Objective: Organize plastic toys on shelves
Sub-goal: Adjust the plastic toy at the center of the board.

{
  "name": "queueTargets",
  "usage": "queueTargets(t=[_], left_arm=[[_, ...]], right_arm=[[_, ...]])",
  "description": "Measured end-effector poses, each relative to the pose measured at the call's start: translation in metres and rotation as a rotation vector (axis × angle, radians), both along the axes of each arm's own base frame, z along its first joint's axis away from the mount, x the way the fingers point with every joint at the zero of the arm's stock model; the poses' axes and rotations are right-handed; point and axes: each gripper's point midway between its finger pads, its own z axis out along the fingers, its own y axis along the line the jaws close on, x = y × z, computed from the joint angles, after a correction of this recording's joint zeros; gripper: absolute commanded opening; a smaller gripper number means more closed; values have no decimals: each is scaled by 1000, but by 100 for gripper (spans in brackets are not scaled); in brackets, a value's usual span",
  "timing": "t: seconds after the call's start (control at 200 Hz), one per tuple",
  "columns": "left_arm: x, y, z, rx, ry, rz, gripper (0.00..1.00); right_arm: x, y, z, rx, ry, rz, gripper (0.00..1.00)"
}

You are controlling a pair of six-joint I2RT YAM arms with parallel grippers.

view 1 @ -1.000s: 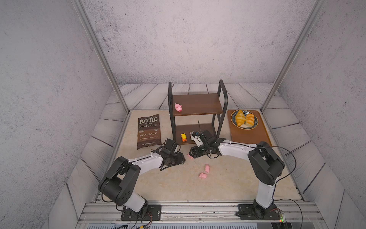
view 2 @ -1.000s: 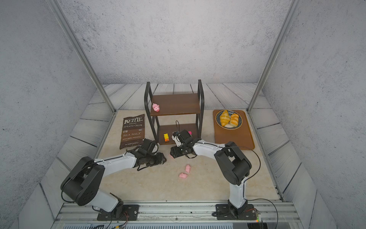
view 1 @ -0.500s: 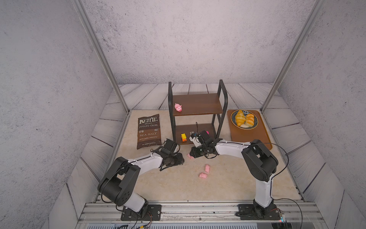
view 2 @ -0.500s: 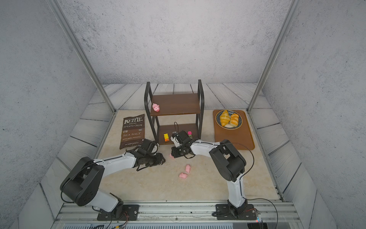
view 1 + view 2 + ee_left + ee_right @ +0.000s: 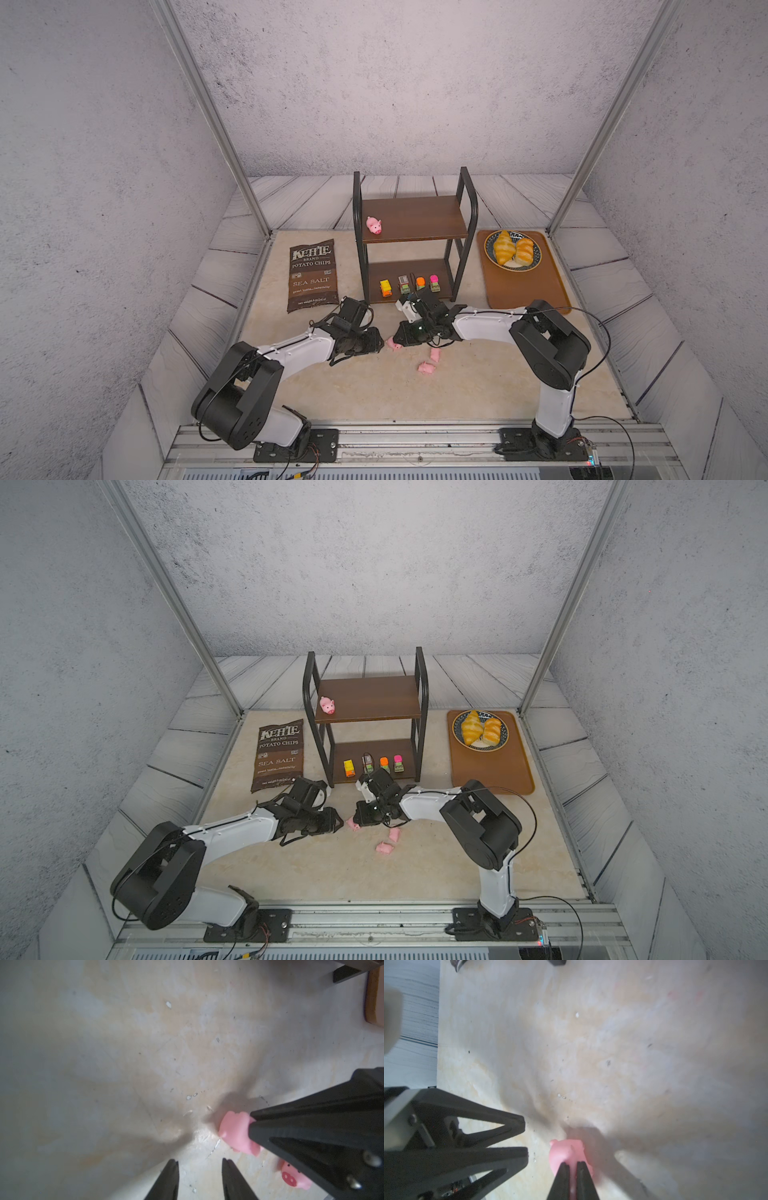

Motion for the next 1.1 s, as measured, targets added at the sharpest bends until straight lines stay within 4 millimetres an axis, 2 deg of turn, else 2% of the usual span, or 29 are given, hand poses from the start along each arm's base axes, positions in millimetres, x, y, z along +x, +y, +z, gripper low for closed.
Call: queueTargets(t=[0.19, 0.465, 0.816, 1.101], left_arm=[[-8, 7, -8, 14, 22, 19, 38], [-6, -2, -12, -18, 34, -7, 39], [4, -13, -10, -33, 49, -45, 42], [5, -28, 0, -103, 49, -90, 46]], right_arm=[[-11, 7, -2, 30, 31, -6, 14], [-9, 5, -5, 23, 28, -28, 34], [2, -7, -10, -55, -17, -81, 37], [8, -23, -9, -132, -66, -113, 41]])
